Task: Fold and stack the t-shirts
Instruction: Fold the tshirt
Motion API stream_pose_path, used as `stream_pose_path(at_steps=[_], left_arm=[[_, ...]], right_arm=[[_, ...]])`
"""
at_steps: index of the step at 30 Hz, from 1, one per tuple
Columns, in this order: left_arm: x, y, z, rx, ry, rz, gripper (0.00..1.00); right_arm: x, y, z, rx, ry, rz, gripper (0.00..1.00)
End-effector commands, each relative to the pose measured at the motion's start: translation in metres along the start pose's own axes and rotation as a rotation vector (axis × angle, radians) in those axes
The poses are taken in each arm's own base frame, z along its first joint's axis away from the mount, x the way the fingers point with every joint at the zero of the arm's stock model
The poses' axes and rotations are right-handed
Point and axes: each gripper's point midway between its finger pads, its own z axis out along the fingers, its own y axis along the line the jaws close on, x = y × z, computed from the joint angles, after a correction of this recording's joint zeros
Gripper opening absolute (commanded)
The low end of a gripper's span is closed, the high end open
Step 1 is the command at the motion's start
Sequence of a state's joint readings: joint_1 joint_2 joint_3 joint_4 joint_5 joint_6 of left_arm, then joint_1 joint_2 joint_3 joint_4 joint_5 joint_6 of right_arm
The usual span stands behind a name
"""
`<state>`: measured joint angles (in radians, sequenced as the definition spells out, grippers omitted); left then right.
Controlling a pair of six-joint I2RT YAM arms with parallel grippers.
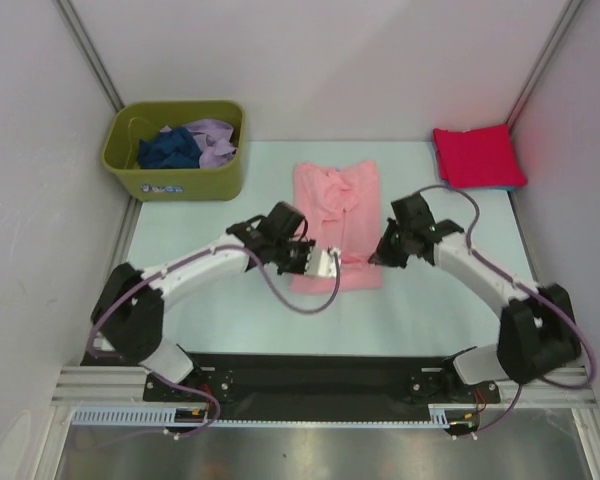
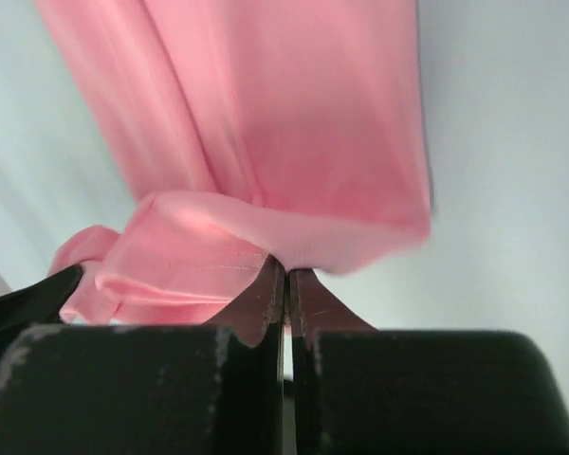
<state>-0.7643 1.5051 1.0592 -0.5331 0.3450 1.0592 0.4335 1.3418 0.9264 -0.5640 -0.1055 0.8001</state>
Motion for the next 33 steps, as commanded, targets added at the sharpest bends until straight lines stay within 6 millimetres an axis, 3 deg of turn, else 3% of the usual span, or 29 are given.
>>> stream_pose_path(at_steps=[1,2,3,4,5,6,7,8,9,11,15,17,19,20,22,24,26,27,29,31,32,33], left_arm=[[0.016,0.046,0.007,-0.007,0.029,-0.13,0.0],[0.027,0.06,0.01,-0.024,0.05,-0.161,0.0],[0.022,0.088,0.007,-0.082,0.042,-0.158,0.0],[0.039,0.094,0.025,-0.068,0.079,-0.189,0.0],[0.047,0.103,0.027,-0.075,0.098,-0.221,0.0],[0.042,0.126,0.024,-0.116,0.094,-0.224,0.0],[0.06,0.127,0.041,-0.086,0.132,-0.261,0.0],[0.058,0.141,0.037,-0.107,0.133,-0.279,0.0],[0.065,0.143,0.042,-0.101,0.144,-0.296,0.0],[0.081,0.149,0.047,-0.112,0.17,-0.315,0.0],[0.093,0.161,0.052,-0.142,0.183,-0.306,0.0],[0.095,0.165,0.056,-0.146,0.185,-0.314,0.0],[0.099,0.168,0.058,-0.165,0.197,-0.333,0.01],[0.103,0.174,0.057,-0.197,0.219,-0.338,0.01],[0.11,0.179,0.055,-0.228,0.238,-0.387,0.02],[0.116,0.185,0.051,-0.266,0.256,-0.44,0.09],[0.123,0.193,0.046,-0.322,0.261,-0.501,0.21],[0.129,0.195,0.045,-0.344,0.282,-0.513,0.22],[0.128,0.202,0.043,-0.375,0.269,-0.539,0.43],[0.121,0.214,0.037,-0.425,0.236,-0.555,0.63],[0.116,0.224,0.032,-0.462,0.223,-0.559,0.67],[0.113,0.234,0.025,-0.494,0.209,-0.564,0.68]], right_arm=[[-0.042,0.013,0.024,-0.033,0.025,-0.106,0.0],[-0.06,0.011,0.028,-0.028,0.006,-0.086,0.0],[-0.07,0.007,0.044,-0.01,0.023,-0.087,0.0],[-0.091,0.018,0.044,-0.025,-0.013,-0.088,0.0],[-0.106,0.016,0.049,-0.02,-0.025,-0.076,0.0],[-0.11,0.011,0.063,-0.001,-0.008,-0.069,0.0],[-0.124,0.017,0.066,-0.011,-0.028,-0.072,0.0],[-0.129,0.016,0.071,-0.01,-0.025,-0.063,0.0],[-0.128,0.009,0.085,0.004,0.006,-0.048,0.0],[-0.136,0.011,0.093,-0.007,0.007,-0.035,0.0],[-0.146,0.0,0.113,0.007,0.011,0.0,0.0],[-0.15,0.002,0.121,-0.016,0.011,0.008,0.14],[-0.154,0.003,0.128,-0.037,0.013,0.015,0.4],[-0.159,0.001,0.129,-0.023,0.004,0.02,0.46],[-0.183,-0.004,0.124,0.013,-0.058,0.035,0.52],[-0.211,-0.001,0.112,0.015,-0.13,0.024,0.56],[-0.225,-0.004,0.1,0.053,-0.162,-0.002,0.56],[-0.235,-0.008,0.09,0.104,-0.191,-0.038,0.56],[-0.243,-0.009,0.068,0.137,-0.242,-0.07,0.56],[-0.236,-0.013,0.058,0.147,-0.256,-0.087,0.55],[-0.23,-0.008,0.054,0.128,-0.257,-0.101,0.54],[-0.229,0.007,0.035,0.078,-0.299,-0.127,0.51]])
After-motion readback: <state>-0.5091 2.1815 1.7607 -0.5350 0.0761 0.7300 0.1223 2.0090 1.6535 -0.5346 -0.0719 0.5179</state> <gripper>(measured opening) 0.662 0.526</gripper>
